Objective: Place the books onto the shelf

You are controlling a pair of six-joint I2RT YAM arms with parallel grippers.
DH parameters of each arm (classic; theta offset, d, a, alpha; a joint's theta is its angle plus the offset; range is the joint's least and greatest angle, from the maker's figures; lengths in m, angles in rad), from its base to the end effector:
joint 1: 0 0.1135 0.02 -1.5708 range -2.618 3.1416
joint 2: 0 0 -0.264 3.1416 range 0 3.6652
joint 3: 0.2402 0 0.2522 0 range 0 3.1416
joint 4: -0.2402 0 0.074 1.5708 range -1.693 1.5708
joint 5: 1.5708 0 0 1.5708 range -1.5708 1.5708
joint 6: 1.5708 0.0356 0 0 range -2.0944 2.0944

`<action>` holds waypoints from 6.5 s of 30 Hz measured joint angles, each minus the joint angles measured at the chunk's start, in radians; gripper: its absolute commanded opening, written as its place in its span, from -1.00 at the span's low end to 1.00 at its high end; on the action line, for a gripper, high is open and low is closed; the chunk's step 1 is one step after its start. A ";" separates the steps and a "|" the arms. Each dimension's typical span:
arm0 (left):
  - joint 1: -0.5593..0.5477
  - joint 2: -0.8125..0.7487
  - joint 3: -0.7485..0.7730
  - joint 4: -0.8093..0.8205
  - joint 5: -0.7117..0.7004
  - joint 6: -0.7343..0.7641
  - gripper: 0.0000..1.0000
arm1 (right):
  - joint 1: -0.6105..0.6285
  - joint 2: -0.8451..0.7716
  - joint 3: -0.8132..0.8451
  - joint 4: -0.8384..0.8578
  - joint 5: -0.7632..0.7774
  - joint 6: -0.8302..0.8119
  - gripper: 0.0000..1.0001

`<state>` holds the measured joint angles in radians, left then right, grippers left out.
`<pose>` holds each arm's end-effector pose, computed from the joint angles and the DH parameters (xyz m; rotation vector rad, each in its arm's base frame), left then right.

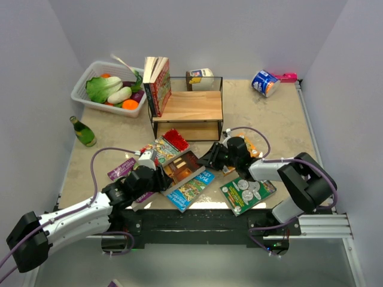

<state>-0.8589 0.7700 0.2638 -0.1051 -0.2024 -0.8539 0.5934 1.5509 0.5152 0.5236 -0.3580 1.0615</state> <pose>0.1119 -0.1187 0.1685 -0.1140 2.2662 -0.7399 0.2292 0.1696 0.1447 0.3024 2.3388 1.2973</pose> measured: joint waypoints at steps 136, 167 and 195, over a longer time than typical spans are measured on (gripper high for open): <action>-0.087 0.619 0.730 0.991 -0.444 1.221 -1.00 | 0.019 -0.549 0.739 -0.841 0.914 -0.495 0.35; 0.092 0.774 0.740 1.108 -0.422 1.071 -1.00 | -0.044 -0.391 0.657 -0.748 0.827 -0.451 0.32; 0.152 0.821 0.774 1.094 -0.431 1.052 -0.47 | -0.051 -0.393 0.638 -0.727 0.800 -0.451 0.32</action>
<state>-0.7071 1.5913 1.0374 0.9894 -0.6331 0.1986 0.5419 1.1584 1.1530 -0.2035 0.4419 0.6106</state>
